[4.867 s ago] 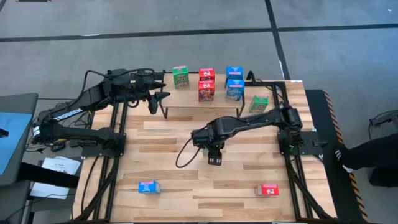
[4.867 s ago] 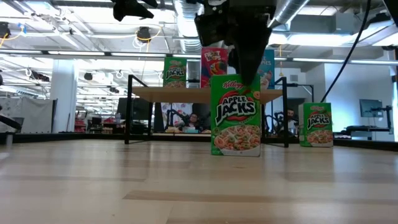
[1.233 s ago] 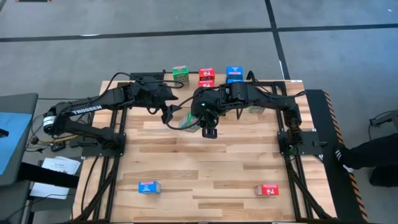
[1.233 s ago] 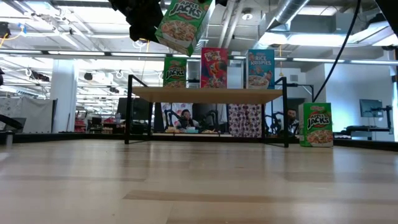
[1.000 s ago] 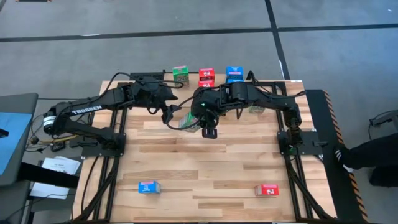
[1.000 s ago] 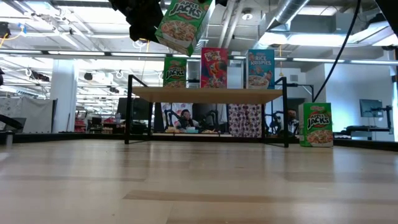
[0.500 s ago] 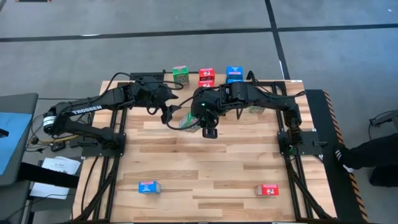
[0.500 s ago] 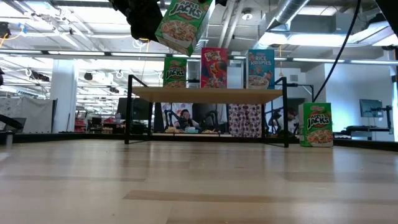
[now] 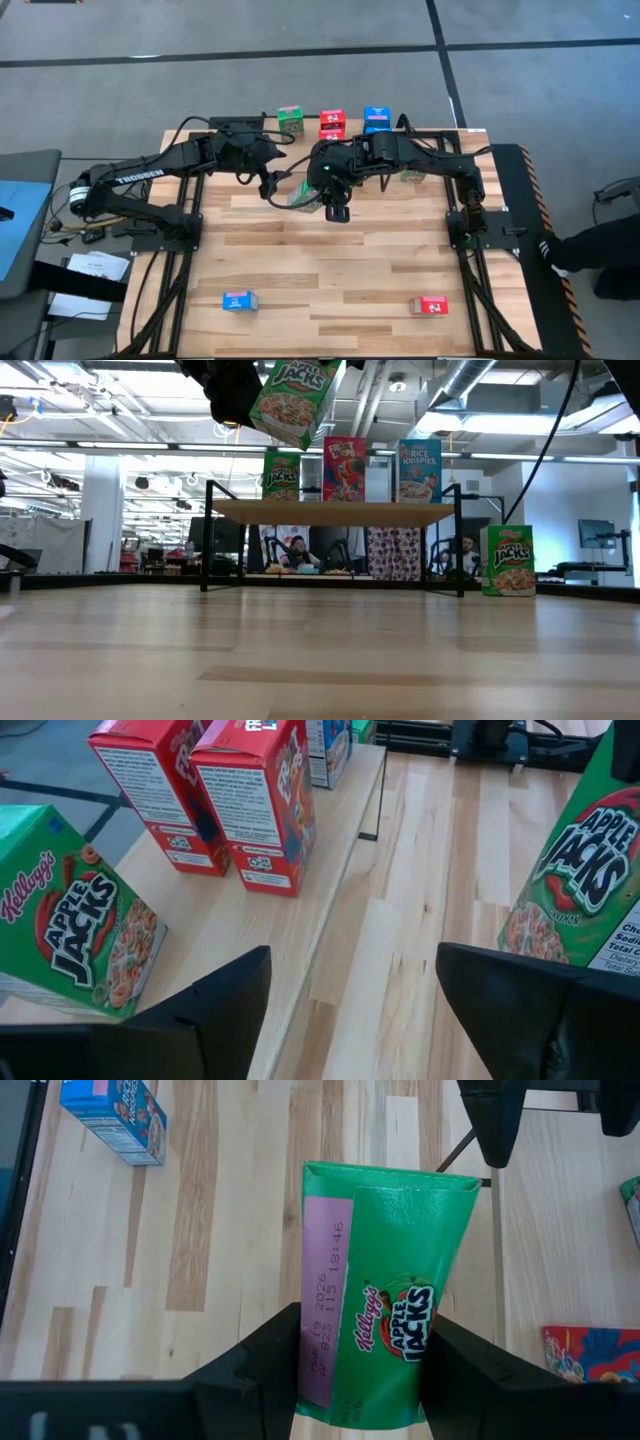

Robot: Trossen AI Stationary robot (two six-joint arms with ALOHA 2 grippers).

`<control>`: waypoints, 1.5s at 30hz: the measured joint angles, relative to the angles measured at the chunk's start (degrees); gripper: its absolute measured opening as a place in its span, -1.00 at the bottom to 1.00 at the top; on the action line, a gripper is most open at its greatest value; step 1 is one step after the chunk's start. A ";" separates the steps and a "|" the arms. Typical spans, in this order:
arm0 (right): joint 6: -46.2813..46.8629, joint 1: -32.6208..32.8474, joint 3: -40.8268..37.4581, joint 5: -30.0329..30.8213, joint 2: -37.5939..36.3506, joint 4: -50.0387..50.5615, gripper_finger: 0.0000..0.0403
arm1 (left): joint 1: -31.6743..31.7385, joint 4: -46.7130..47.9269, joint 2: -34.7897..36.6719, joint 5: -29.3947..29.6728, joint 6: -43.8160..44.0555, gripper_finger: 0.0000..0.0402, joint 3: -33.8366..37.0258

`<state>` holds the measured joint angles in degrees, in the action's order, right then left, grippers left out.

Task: Stack cereal on shelf
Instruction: Put the bottom green cereal box on the shelf aligned with the other green cereal box

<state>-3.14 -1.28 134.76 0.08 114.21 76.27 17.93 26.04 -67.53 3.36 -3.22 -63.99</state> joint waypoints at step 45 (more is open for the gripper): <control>-2.39 -1.47 -0.02 0.07 0.02 3.82 -0.05 | 0.00 -3.93 0.02 -1.04 11.94 0.40 -0.04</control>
<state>-5.52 -2.75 134.74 0.14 114.24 80.09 17.93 22.11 -67.51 2.31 8.71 -64.03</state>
